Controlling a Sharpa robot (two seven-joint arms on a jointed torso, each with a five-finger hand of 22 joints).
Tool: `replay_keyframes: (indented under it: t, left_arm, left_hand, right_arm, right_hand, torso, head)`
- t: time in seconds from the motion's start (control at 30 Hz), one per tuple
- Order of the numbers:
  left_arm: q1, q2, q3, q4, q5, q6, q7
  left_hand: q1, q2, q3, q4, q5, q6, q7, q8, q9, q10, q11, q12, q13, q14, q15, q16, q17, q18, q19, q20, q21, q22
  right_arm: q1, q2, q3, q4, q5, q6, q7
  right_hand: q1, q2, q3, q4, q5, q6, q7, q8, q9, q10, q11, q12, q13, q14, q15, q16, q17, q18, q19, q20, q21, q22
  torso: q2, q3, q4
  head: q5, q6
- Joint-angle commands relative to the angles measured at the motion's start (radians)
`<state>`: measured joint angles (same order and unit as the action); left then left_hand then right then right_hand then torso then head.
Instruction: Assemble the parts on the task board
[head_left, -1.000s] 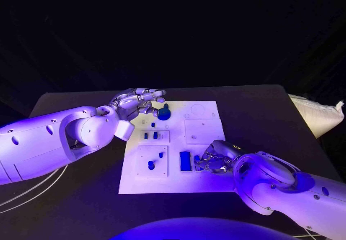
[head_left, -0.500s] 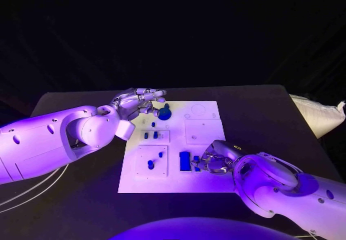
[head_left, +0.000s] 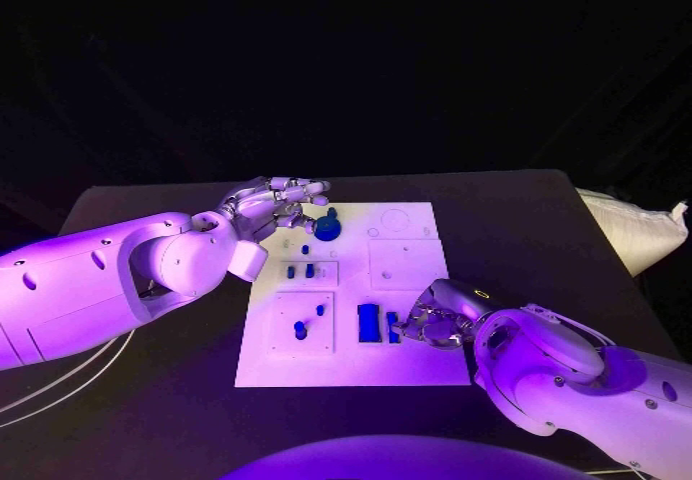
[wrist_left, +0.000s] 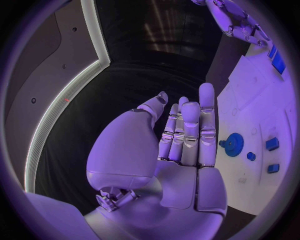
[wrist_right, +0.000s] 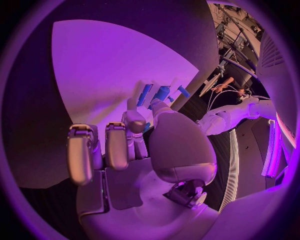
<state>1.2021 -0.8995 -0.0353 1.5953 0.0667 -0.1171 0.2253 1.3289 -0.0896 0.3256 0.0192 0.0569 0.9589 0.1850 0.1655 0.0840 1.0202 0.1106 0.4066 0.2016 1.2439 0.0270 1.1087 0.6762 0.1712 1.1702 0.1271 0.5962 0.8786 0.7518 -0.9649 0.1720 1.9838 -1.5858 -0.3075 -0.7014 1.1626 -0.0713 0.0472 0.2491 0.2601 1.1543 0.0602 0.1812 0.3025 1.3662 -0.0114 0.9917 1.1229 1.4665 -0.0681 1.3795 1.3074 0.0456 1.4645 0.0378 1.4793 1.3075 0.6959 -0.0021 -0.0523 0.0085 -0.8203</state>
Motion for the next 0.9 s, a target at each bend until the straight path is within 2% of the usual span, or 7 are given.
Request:
replay_keyframes:
  t: [0.03,0.13,0.23,0.33,0.47,0.63,0.9]
  left_arm:
    - [0.0,0.002,0.001,0.001,0.001,0.021,0.003]
    - [0.0,0.003,0.0,0.0,0.001,0.022,0.004]
    - [0.0,0.003,0.0,-0.003,0.001,0.021,0.005]
    - [0.0,0.002,0.0,-0.007,0.001,0.019,0.006]
    - [0.0,0.003,0.0,-0.013,0.001,0.018,0.008]
    - [0.0,0.004,0.0,-0.018,0.001,0.018,0.009]
    - [0.0,0.005,0.0,-0.021,0.001,0.019,0.008]
  left_hand:
    - [0.012,0.0,-0.006,-0.001,-0.003,-0.007,0.001,0.005,-0.001,-0.006,-0.002,0.005,0.001,-0.005,0.0,-0.002,-0.001,0.011,0.008,0.002,-0.007,-0.002]
    - [0.012,0.0,-0.006,-0.001,-0.003,-0.007,0.001,0.005,-0.001,-0.006,-0.002,0.005,0.001,-0.005,0.0,-0.002,-0.001,0.011,0.008,0.002,-0.007,-0.002]
    - [0.012,0.0,-0.006,-0.001,-0.003,-0.007,0.001,0.005,-0.001,-0.006,-0.002,0.005,0.001,-0.005,0.0,-0.002,-0.001,0.011,0.008,0.002,-0.007,-0.002]
    - [0.012,0.0,-0.007,-0.002,-0.003,-0.007,0.001,0.005,-0.001,-0.007,-0.002,0.005,0.001,-0.006,0.0,-0.003,-0.002,0.011,0.008,0.002,-0.007,-0.002]
    - [0.013,0.001,-0.007,-0.002,-0.003,-0.008,0.001,0.005,-0.001,-0.007,-0.002,0.005,0.001,-0.006,0.0,-0.003,-0.002,0.011,0.008,0.002,-0.007,-0.002]
    - [0.013,0.001,-0.007,-0.002,-0.003,-0.008,0.001,0.005,-0.001,-0.007,-0.002,0.005,0.001,-0.006,0.0,-0.003,-0.002,0.011,0.008,0.002,-0.007,-0.002]
    - [0.013,0.001,-0.007,-0.002,-0.003,-0.008,0.001,0.005,-0.001,-0.007,-0.002,0.005,0.001,-0.006,0.0,-0.003,-0.002,0.011,0.008,0.002,-0.007,-0.002]
  right_arm:
    - [-0.001,0.004,0.0,-0.003,-0.015,0.017,0.003]
    - [-0.002,0.005,0.0,-0.007,-0.013,-0.006,0.008]
    - [-0.002,0.002,0.0,-0.017,0.011,-0.064,0.032]
    - [-0.001,0.001,0.001,-0.03,0.043,-0.086,0.047]
    - [0.0,0.008,0.001,-0.046,0.064,-0.08,0.05]
    - [0.0,0.024,0.001,-0.057,0.066,-0.062,0.043]
    - [-0.004,0.042,0.001,-0.066,0.038,-0.008,0.025]
  right_hand:
    - [0.042,0.001,-0.004,-0.023,-0.024,0.001,0.004,-0.005,0.002,-0.003,0.0,-0.006,0.001,0.058,-0.008,-0.004,0.015,-0.008,0.011,-0.002,-0.001,0.127]
    - [0.07,0.01,-0.006,-0.034,-0.056,-0.001,0.005,-0.008,0.002,-0.008,0.001,-0.017,-0.004,0.058,-0.007,-0.008,0.011,-0.007,0.008,-0.001,-0.004,0.123]
    - [0.082,0.01,-0.014,-0.036,-0.047,-0.028,0.015,-0.024,-0.003,-0.034,0.008,-0.072,-0.042,0.052,-0.003,-0.028,-0.013,-0.002,-0.007,0.001,-0.019,0.102]
    - [0.095,-0.004,-0.028,-0.041,-0.04,-0.047,0.024,-0.036,-0.007,-0.047,0.016,-0.094,-0.057,0.05,0.004,-0.036,-0.021,0.0,-0.01,0.007,-0.023,0.097]
    - [0.105,-0.011,-0.041,-0.046,-0.046,-0.036,0.022,-0.031,-0.003,-0.052,0.016,-0.103,-0.063,0.05,0.005,-0.039,-0.023,0.0,-0.011,0.01,-0.024,0.096]
    - [0.101,-0.007,-0.054,-0.038,-0.052,-0.027,0.02,-0.024,0.0,-0.046,0.014,-0.095,-0.058,0.051,0.004,-0.038,-0.021,-0.001,-0.009,0.01,-0.023,0.098]
    - [0.093,0.0,-0.077,-0.024,-0.056,-0.012,0.013,-0.013,0.007,-0.024,0.009,-0.051,-0.026,0.054,0.0,-0.03,-0.012,-0.003,-0.002,0.008,-0.017,0.108]
  torso:
    - [0.0,-0.0007,0.0002]
    - [0.0,-0.0006,0.0019]
    - [-0.001,-0.0008,0.0006]
    - [-0.003,-0.0013,-0.0007]
    - [0.0,-0.0006,0.0025]
    - [-0.001,0.0003,0.0007]
    - [0.001,-0.0007,0.0007]
  head:
    - [-0.002,0.001]
    - [-0.003,0.002]
    - [-0.004,0.004]
    - [-0.003,0.008]
    - [-0.005,0.01]
    - [-0.003,0.011]
    - [-0.004,0.011]
